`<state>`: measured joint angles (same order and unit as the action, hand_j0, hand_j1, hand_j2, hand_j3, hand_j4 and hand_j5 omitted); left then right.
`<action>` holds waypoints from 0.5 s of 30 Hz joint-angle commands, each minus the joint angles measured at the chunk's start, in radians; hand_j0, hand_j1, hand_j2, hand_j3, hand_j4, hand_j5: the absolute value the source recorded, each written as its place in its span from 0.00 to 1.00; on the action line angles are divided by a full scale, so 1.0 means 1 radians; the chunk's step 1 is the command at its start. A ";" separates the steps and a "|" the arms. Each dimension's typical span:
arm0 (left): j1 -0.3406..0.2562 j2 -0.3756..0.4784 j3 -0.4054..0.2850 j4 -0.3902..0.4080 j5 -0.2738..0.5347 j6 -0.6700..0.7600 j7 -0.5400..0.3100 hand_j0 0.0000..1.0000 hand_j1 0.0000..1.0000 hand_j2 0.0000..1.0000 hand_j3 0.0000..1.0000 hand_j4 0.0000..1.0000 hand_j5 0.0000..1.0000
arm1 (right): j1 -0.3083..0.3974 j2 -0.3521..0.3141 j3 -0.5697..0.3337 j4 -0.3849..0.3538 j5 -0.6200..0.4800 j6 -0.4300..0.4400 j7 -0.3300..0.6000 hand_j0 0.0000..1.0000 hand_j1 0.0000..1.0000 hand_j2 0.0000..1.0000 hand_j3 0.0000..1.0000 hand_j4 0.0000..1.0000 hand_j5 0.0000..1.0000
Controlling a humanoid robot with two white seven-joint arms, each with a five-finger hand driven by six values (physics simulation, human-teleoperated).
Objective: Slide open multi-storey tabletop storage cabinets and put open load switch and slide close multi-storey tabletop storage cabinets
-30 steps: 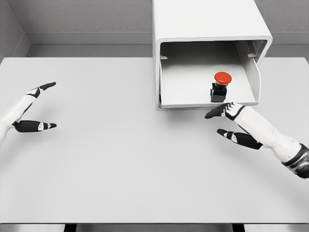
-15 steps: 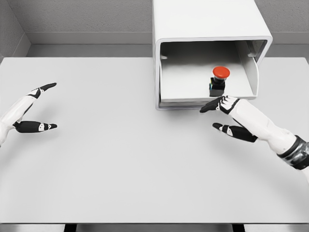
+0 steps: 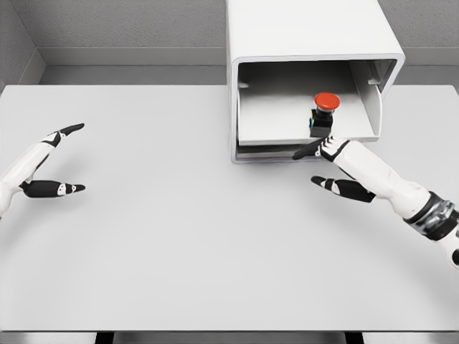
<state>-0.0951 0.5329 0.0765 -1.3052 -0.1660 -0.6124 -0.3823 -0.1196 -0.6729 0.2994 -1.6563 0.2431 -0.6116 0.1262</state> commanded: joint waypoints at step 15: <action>0.002 0.001 0.002 0.001 0.008 0.002 0.000 1.00 1.00 1.00 1.00 1.00 1.00 | -0.098 0.039 0.069 0.099 -0.005 0.001 0.000 0.72 0.72 0.72 0.72 0.72 0.72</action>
<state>-0.0936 0.5329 0.0780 -1.3023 -0.1659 -0.6124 -0.3822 -0.2209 -0.6344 0.3642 -1.5622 0.2446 -0.6116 0.1263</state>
